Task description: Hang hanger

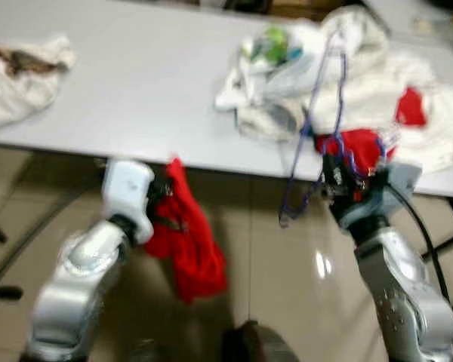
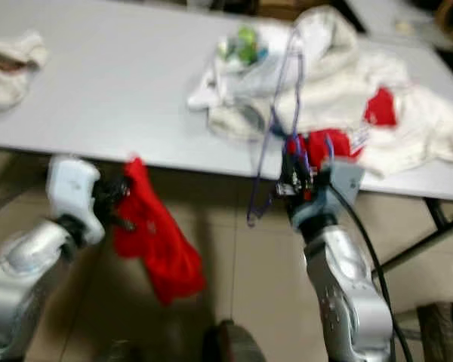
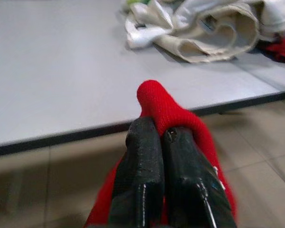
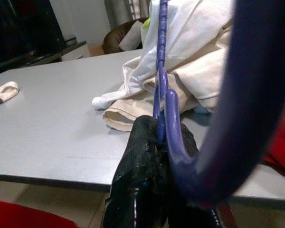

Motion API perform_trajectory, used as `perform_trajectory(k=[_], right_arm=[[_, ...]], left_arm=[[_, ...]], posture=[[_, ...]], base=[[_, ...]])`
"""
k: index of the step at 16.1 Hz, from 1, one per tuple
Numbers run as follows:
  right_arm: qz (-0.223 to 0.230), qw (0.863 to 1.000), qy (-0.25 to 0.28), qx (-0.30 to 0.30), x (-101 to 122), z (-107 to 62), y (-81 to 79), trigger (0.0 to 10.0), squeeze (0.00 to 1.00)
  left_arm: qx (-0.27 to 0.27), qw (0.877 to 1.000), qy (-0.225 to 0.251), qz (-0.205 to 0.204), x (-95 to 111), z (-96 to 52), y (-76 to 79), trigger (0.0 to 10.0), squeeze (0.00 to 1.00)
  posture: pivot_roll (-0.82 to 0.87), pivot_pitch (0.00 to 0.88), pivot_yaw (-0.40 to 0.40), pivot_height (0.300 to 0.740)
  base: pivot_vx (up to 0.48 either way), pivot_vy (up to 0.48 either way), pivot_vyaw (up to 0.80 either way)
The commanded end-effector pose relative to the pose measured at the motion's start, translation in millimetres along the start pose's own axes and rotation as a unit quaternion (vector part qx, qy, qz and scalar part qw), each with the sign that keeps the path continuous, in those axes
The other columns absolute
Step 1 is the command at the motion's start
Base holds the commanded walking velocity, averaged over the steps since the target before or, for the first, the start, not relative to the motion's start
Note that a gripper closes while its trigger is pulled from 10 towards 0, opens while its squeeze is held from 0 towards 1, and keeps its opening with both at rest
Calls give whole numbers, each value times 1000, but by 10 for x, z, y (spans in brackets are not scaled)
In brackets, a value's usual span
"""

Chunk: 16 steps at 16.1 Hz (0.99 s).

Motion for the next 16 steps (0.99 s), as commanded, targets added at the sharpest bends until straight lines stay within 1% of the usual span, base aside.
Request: perform_trajectory(k=[1,2,5,7,10,12,14,16], right_arm=[[-3,1000,11,5,59,-14,-29,10000,0],[-3,1000,12,5,66,-17,-33,10000,0],[-7,1000,16,13,57,-52,-217,10000,0],[-7,1000,15,14,60,-47,-221,10000,0],[-6,1000,11,17,66,-14,-299,10000,0],[-13,1000,0,22,56,12,-315,10000,0],[-30,999,-19,33,42,77,-288,10000,0],[-44,998,-33,34,20,101,-248,10000,0]], left_arm=[[9,1000,18,12,93,-7,-48,10000,0],[9,1000,18,12,92,-7,-48,10000,0],[10,1000,17,12,91,-4,-51,10000,0],[10,1000,17,13,91,2,-50,10000,0],[19,1000,8,16,53,2,-59,10000,0],[23,1000,-3,12,-2,8,-63,10000,0],[24,1000,-5,10,-28,42,-67,10000,0],[29,1000,-2,8,-35,79,-77,10000,0]], posture=[[-106,148,-80,740],[-106,148,-80,740],[-106,148,-80,740],[-106,146,-81,740],[-100,122,-89,740],[-96,96,-80,740],[-94,53,-58,740],[-93,38,-54,740]], base=[[0,0,0],[0,0,0],[0,0,0],[0,0,0],[0,0,0],[0,0,0],[0,0,0],[0,0,0]])
Point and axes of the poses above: a point about 5 cm out from each wrist's last joint towards the gripper, its own z axis pointing out of the wrist towards the gripper, its own x axis along the axis of the wrist's last joint, y = z × x, the point moved 2 cm from there along z, pointing out of the wrist towards the gripper, and after that the axes turned 14 degrees about z, right-handed, at the moved point
